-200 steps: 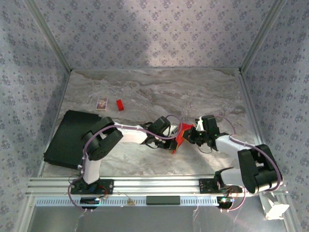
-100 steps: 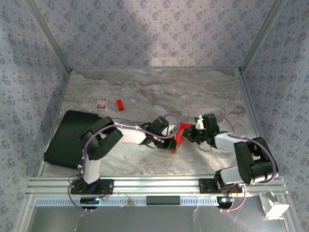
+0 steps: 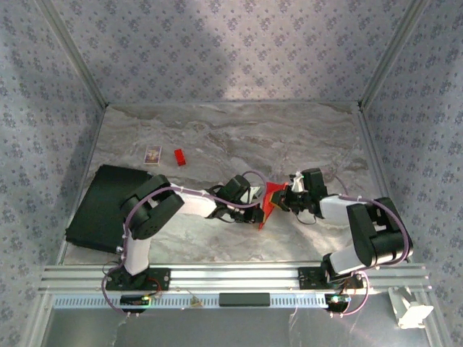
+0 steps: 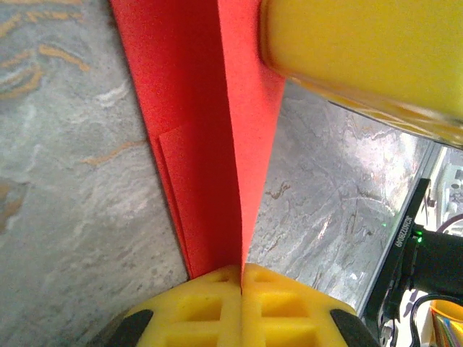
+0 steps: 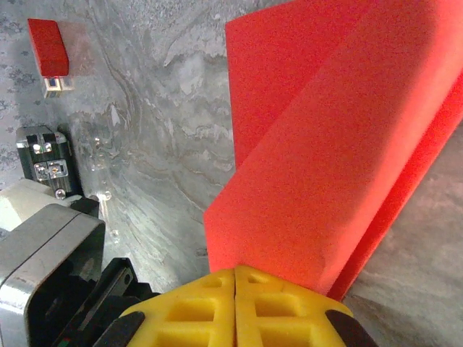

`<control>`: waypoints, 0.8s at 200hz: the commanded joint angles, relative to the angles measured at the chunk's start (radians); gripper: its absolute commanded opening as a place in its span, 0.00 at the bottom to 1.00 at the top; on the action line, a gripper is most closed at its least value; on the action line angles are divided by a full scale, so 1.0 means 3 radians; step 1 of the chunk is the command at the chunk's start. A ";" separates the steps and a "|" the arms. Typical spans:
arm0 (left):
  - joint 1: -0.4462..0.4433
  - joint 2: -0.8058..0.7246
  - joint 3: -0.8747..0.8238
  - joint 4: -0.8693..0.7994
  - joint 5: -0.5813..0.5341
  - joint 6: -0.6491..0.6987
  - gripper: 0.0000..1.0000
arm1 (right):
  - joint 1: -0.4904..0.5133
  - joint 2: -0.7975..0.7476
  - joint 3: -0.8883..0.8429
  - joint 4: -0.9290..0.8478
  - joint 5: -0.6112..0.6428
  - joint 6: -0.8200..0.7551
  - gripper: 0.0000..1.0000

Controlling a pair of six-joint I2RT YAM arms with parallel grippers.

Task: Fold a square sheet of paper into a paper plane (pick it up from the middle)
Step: Third fold the triangle at the center of the table.

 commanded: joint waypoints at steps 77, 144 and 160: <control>0.0055 0.0041 -0.0167 -0.0396 -0.0224 -0.0078 0.00 | -0.0050 0.0355 0.0156 0.0195 -0.0145 -0.0082 0.08; 0.0055 -0.0064 -0.0119 -0.0483 -0.0180 -0.0024 0.05 | -0.0058 0.0552 0.0106 0.0033 0.0114 -0.0081 0.05; 0.0046 -0.0128 -0.0098 -0.0521 -0.0130 0.0016 0.09 | -0.0063 0.0562 0.0068 0.0057 0.0123 -0.0072 0.05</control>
